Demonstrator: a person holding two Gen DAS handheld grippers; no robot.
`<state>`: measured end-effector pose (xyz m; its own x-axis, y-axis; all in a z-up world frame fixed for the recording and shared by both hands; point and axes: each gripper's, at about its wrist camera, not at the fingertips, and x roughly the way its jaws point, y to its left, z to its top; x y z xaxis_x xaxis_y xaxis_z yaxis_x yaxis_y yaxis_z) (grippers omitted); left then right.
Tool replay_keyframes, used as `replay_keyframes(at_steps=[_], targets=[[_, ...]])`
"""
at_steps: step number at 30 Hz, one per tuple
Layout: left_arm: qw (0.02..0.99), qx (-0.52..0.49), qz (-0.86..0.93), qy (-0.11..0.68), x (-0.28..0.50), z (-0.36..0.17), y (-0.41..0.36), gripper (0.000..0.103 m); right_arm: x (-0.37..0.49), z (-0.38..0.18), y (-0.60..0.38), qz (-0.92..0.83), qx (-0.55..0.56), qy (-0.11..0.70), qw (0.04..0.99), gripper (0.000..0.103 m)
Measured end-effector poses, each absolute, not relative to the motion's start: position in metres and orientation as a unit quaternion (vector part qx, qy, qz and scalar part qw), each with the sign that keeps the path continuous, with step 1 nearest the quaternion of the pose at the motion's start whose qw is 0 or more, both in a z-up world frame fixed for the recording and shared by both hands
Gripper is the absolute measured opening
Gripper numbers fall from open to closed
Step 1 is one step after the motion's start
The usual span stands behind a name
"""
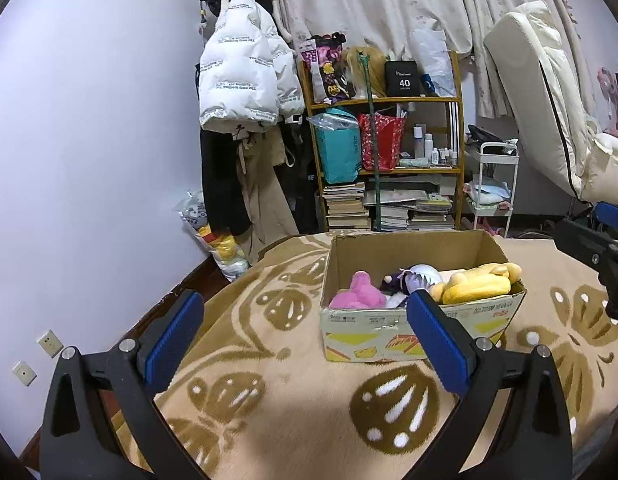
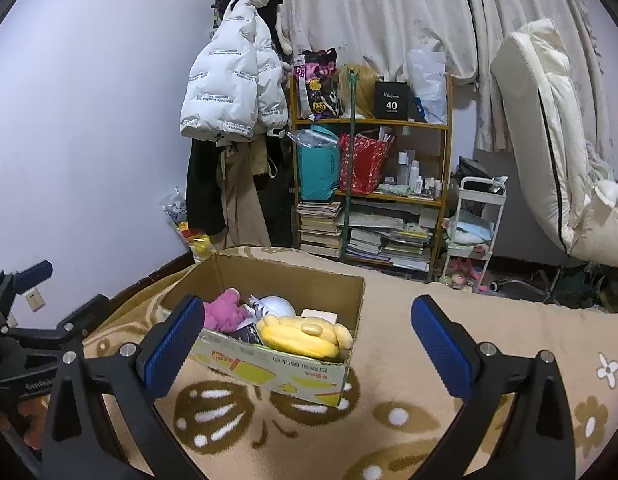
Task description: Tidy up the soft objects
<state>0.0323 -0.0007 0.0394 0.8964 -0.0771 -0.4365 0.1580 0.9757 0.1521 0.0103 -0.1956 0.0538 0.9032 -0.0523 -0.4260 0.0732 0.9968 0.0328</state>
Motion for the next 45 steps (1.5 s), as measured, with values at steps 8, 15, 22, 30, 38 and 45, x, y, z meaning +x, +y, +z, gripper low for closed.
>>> replay_keyframes(at_steps=[8, 15, 22, 30, 38, 45], targets=[[0.969, 0.091, -0.06, 0.221, 0.015, 0.045, 0.011, 0.101, -0.01, 0.057, -0.182, -0.05, -0.008, 0.21, 0.976, 0.103], [0.971, 0.098, -0.062, 0.211, -0.001, 0.049, 0.013, 0.101, -0.023, 0.061, -0.182, -0.056, -0.009, 0.205, 0.977, 0.103], [0.972, 0.094, -0.059, 0.208, -0.006, 0.05, 0.016, 0.101, -0.029, 0.059, -0.186, -0.064, -0.003, 0.203, 0.977, 0.103], [0.972, 0.089, -0.06, 0.208, -0.004, 0.049, 0.017, 0.101, -0.031, 0.06, -0.195, -0.08, 0.013, 0.188, 0.979, 0.103], [0.974, 0.079, -0.058, 0.202, 0.004, 0.045, 0.016, 0.101, -0.03, 0.059, -0.203, -0.084, 0.02, 0.189, 0.978, 0.103], [0.975, 0.08, -0.056, 0.2, 0.007, 0.042, 0.013, 0.101, -0.02, 0.055, -0.205, -0.081, 0.026, 0.197, 0.977, 0.103]])
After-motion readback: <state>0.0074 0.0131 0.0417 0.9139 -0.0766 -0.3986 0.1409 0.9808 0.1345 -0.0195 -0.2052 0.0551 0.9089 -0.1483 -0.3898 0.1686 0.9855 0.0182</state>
